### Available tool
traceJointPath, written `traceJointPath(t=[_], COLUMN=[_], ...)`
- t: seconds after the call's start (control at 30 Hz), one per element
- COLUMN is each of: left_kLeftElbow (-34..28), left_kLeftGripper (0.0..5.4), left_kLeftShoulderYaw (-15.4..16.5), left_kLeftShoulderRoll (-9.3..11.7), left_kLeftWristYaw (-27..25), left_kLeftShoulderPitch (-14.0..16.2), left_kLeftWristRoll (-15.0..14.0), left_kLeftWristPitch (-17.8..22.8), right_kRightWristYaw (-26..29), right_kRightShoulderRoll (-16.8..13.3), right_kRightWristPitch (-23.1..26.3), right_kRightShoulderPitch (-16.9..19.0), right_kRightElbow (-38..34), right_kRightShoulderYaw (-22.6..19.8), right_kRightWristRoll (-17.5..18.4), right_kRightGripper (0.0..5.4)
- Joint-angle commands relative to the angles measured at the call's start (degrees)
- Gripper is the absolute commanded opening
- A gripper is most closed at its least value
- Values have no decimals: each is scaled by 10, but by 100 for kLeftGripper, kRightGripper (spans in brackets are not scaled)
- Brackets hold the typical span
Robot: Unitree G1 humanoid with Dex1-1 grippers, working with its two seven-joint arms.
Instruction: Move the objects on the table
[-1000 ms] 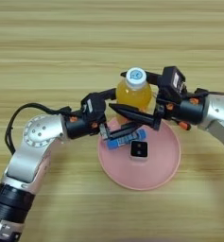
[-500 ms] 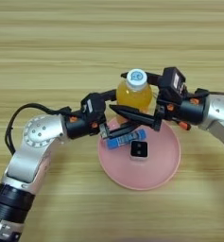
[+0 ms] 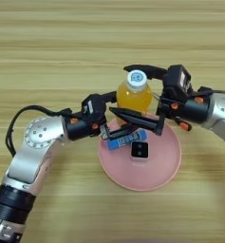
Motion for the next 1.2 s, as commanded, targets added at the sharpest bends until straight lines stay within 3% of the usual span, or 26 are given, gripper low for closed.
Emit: traceJointPath(t=[0.03,0.3,0.53,0.7,0.83,0.93,1.03,1.1,1.2], left_kLeftElbow=[0,27,56,104,165,192,204,216,232], left_kLeftGripper=[338,338,338,338,338,337,336,336,336], left_kLeftShoulderYaw=[10,26,56,90,114,114,115,119,126], left_kLeftShoulderRoll=[-3,-14,-24,-34,-51,-61,-73,-78,-81], left_kLeftWristYaw=[5,32,65,127,208,251,267,277,293], left_kLeftShoulderPitch=[-7,-17,-23,-40,-62,-65,-67,-70,-76], left_kLeftWristRoll=[-1,3,10,33,69,99,101,107,112], left_kLeftWristPitch=[-9,-9,-14,-27,-37,-52,-57,-61,-66], right_kRightWristYaw=[4,-5,-30,-49,-63,-75,-89,-104,-151], right_kRightShoulderRoll=[0,1,4,8,16,27,42,53,76], right_kRightWristPitch=[-3,-5,-16,-41,-73,-93,-122,-142,-181], right_kRightShoulderPitch=[-7,-13,-2,22,51,78,94,101,104], right_kRightElbow=[-12,-31,-40,-36,-15,5,32,55,112], right_kRightShoulderYaw=[-11,-45,-81,-112,-125,-132,-136,-134,-130], right_kRightWristRoll=[20,59,73,74,55,51,35,16,-42], right_kRightGripper=[537,540,540,540,540,540,540,540,540])
